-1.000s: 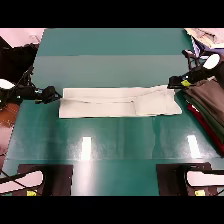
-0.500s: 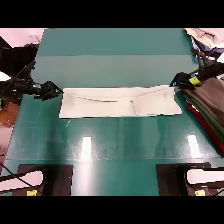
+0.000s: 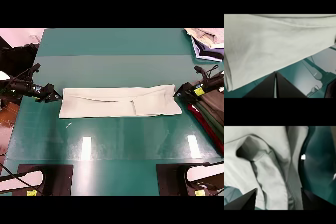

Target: Fold the shirts.

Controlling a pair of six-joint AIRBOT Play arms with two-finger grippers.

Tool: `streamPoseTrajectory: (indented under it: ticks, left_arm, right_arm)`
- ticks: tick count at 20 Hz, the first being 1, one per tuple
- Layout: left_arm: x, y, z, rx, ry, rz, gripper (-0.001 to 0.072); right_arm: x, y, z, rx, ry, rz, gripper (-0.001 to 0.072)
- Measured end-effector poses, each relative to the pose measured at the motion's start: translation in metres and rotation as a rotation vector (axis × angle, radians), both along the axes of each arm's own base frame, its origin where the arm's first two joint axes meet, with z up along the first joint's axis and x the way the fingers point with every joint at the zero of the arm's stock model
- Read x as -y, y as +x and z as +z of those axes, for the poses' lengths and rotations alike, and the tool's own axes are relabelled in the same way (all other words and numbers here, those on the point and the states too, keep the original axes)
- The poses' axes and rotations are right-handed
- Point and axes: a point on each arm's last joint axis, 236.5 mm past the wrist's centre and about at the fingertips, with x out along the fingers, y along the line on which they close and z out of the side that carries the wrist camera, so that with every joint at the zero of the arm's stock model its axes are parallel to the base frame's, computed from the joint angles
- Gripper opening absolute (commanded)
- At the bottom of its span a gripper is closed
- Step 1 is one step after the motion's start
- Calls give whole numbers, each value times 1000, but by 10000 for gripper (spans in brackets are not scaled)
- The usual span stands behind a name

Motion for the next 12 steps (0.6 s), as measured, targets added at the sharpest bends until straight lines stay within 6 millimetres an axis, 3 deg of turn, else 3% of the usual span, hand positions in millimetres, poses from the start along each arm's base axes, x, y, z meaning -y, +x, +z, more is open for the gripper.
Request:
streamPoseTrajectory:
  ticks: [4, 12]
  left_arm:
    - [5, -1, 4, -6, -29, -1, 29]
    - [8, -1, 7, -14, -51, 8, 28]
  right_arm:
    - [-4, -1, -21, 22, 38, -22, 623]
    - [-20, 15, -29, 86, 103, -46, 590]
